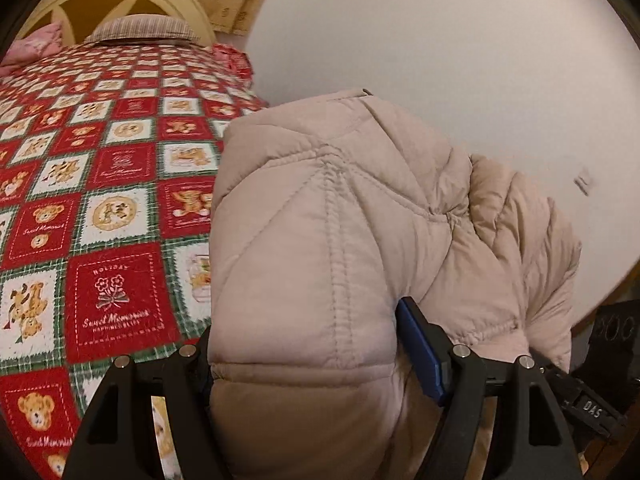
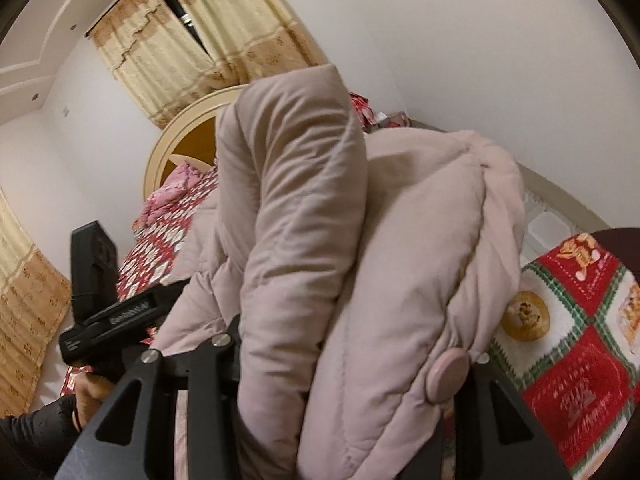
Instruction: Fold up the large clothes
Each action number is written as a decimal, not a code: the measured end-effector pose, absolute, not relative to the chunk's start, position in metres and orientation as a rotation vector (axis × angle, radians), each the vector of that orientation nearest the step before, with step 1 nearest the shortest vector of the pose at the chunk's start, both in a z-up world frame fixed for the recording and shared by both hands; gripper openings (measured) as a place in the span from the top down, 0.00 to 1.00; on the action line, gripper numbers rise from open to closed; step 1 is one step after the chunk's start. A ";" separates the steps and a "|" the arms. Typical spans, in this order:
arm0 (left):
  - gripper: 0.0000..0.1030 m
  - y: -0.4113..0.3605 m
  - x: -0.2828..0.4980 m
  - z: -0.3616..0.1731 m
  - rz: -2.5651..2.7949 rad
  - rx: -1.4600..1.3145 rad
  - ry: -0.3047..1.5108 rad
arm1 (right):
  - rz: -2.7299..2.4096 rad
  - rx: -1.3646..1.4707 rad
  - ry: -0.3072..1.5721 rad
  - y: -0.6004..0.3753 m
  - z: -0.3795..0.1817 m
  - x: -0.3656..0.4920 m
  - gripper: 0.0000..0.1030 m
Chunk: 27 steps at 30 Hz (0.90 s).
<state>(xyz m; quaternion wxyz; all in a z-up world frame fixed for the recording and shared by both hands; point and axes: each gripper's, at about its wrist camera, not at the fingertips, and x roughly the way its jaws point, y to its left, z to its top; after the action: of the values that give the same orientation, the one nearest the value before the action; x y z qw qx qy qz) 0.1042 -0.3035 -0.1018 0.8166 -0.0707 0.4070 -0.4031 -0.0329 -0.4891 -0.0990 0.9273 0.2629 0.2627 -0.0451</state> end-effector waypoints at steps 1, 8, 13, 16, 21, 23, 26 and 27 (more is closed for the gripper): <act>0.24 -0.303 0.110 -0.107 -0.838 -0.162 0.881 | -0.095 0.552 0.551 -0.496 -0.106 -0.028 0.56; 0.06 -0.311 0.126 -0.121 -0.731 -0.118 0.882 | -0.062 0.715 0.571 -0.527 -0.141 -0.015 0.38; 0.04 -0.314 0.114 -0.110 -0.706 -0.012 0.827 | -0.170 0.727 0.554 -0.526 -0.139 -0.034 0.08; 0.04 -0.310 0.109 -0.101 -0.679 0.038 0.803 | -0.259 0.675 0.492 -0.521 -0.118 -0.067 0.09; 0.04 -0.307 0.099 -0.090 -0.662 0.131 0.765 | -0.437 0.410 0.412 -0.479 -0.060 -0.111 0.31; 0.04 -0.297 0.090 -0.085 -0.662 0.124 0.765 | -0.481 0.326 0.412 -0.459 -0.043 -0.112 0.43; 0.04 -0.288 0.079 -0.080 -0.664 0.101 0.769 | -0.462 0.226 0.417 -0.434 -0.036 -0.107 0.48; 0.04 -0.284 0.075 -0.078 -0.666 0.099 0.773 | -0.445 0.194 0.437 -0.425 -0.036 -0.098 0.48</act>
<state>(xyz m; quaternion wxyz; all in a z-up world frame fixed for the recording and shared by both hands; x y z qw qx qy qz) 0.0745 -0.2844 -0.0777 0.8714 0.0471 0.3698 -0.3188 -0.0976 -0.4250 -0.0356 0.9471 0.0952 0.2147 -0.2187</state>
